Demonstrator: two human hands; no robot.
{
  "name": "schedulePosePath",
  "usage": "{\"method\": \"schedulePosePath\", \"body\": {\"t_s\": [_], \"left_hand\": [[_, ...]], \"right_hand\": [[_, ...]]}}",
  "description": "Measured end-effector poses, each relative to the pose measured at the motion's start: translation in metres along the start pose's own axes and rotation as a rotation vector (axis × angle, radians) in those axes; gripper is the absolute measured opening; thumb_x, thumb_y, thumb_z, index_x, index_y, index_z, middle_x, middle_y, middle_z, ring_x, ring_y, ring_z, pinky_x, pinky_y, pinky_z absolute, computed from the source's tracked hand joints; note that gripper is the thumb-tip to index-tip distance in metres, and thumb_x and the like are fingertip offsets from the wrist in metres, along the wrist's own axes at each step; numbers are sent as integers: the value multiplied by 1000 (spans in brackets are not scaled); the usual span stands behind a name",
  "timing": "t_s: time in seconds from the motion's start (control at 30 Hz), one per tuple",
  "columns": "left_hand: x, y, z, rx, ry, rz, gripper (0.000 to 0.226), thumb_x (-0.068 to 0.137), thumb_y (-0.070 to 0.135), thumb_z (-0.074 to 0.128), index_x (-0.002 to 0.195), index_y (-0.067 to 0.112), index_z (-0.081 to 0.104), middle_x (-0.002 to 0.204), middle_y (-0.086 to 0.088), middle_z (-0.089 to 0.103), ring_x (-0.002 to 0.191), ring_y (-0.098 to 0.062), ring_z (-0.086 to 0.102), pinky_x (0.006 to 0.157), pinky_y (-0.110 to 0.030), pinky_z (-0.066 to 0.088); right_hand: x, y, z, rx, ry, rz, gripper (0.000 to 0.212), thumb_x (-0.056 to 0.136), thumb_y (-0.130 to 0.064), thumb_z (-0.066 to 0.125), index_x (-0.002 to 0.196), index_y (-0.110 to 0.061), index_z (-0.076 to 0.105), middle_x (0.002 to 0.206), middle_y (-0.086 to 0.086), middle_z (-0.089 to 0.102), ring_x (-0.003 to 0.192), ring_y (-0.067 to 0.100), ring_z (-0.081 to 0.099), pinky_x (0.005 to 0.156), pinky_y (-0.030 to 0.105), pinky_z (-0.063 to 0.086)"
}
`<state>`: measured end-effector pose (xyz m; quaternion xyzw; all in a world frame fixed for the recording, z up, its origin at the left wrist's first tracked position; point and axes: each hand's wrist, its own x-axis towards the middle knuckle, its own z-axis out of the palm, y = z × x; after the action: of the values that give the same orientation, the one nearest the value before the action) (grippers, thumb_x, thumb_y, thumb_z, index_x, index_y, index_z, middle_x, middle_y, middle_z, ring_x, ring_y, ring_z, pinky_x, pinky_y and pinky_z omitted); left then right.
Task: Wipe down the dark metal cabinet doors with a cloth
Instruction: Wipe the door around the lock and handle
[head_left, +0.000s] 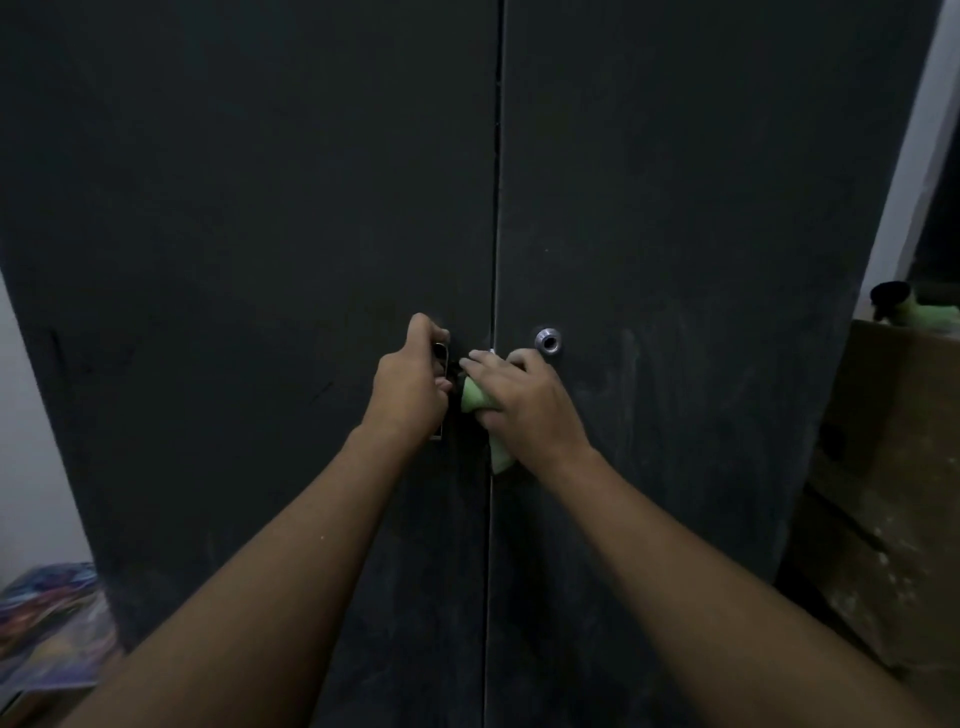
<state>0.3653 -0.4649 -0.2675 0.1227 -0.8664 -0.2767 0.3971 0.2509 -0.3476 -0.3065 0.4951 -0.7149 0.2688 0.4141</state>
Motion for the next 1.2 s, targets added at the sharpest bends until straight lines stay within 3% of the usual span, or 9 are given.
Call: {"method": "schedulePosePath", "body": {"t_s": [0.1, 0.23, 0.33, 0.43, 0.5, 0.6, 0.73, 1.03, 1.2], "left_hand": [[-1, -1, 0, -16, -12, 0, 45, 90, -3, 58, 126, 19, 43, 85, 3, 54, 76, -6, 55, 61, -14, 42], [-3, -3, -2, -48, -13, 10, 46, 90, -2, 59, 126, 19, 42, 87, 1, 59, 76, -5, 57, 56, -8, 41], [-5, -7, -2, -130, 4, -79, 35, 89, 0, 64, 112, 17, 45, 90, 4, 59, 79, -1, 56, 58, -7, 44], [-9, -19, -7, -246, 12, -173, 27, 84, 6, 75, 93, 17, 53, 78, 3, 63, 72, -4, 60, 57, -9, 43], [-11, -25, -15, -280, 27, -190, 20, 82, 10, 78, 89, 16, 60, 75, 1, 67, 68, -4, 63, 61, -17, 49], [-12, -33, -35, -374, 225, -258, 5, 90, 15, 68, 89, 17, 63, 75, 3, 72, 74, -5, 70, 79, -36, 59], [-10, -39, -61, -464, 315, -305, 5, 94, 15, 60, 95, 19, 63, 84, 2, 73, 81, -4, 72, 85, -40, 59], [-20, -30, -68, -359, 203, -234, 11, 93, 13, 57, 94, 22, 63, 84, 5, 71, 85, -7, 70, 80, -35, 58], [-26, -40, -80, -247, 126, -236, 11, 90, 19, 57, 92, 28, 61, 86, 3, 71, 87, -11, 70, 84, -42, 57]], "right_hand": [[-1, 0, 0, 49, -50, 2, 62, 66, -11, 69, 127, -17, 66, 131, -3, 65, 95, 23, 49, 85, 43, 53], [-7, 7, -11, 194, -241, 12, 59, 70, -6, 73, 126, -22, 68, 134, -12, 62, 97, 21, 47, 89, 20, 39], [10, 1, -30, 291, 4, 90, 60, 64, -8, 72, 123, -20, 70, 128, -12, 64, 93, 22, 51, 87, 15, 40], [51, -19, -45, 273, 214, 158, 59, 66, -10, 73, 125, -19, 68, 129, -12, 63, 96, 19, 50, 87, 2, 31], [80, -36, -46, 214, 116, 158, 60, 75, -10, 72, 133, -18, 62, 138, -7, 59, 103, 23, 51, 90, 9, 31], [99, -56, -30, -18, -80, 140, 61, 85, -14, 67, 144, -17, 50, 149, 1, 47, 114, 30, 51, 100, 30, 40], [95, -72, -16, -141, -88, 110, 52, 84, -6, 65, 135, -17, 60, 146, 2, 52, 110, 30, 53, 99, 38, 42], [121, -59, -51, -73, -449, 32, 37, 82, -11, 61, 110, -30, 75, 116, -8, 71, 106, 19, 64, 91, 28, 50], [104, -23, -52, -114, -494, 1, 56, 73, 0, 56, 113, -36, 71, 125, -14, 65, 105, 18, 54, 94, 34, 49]]}}
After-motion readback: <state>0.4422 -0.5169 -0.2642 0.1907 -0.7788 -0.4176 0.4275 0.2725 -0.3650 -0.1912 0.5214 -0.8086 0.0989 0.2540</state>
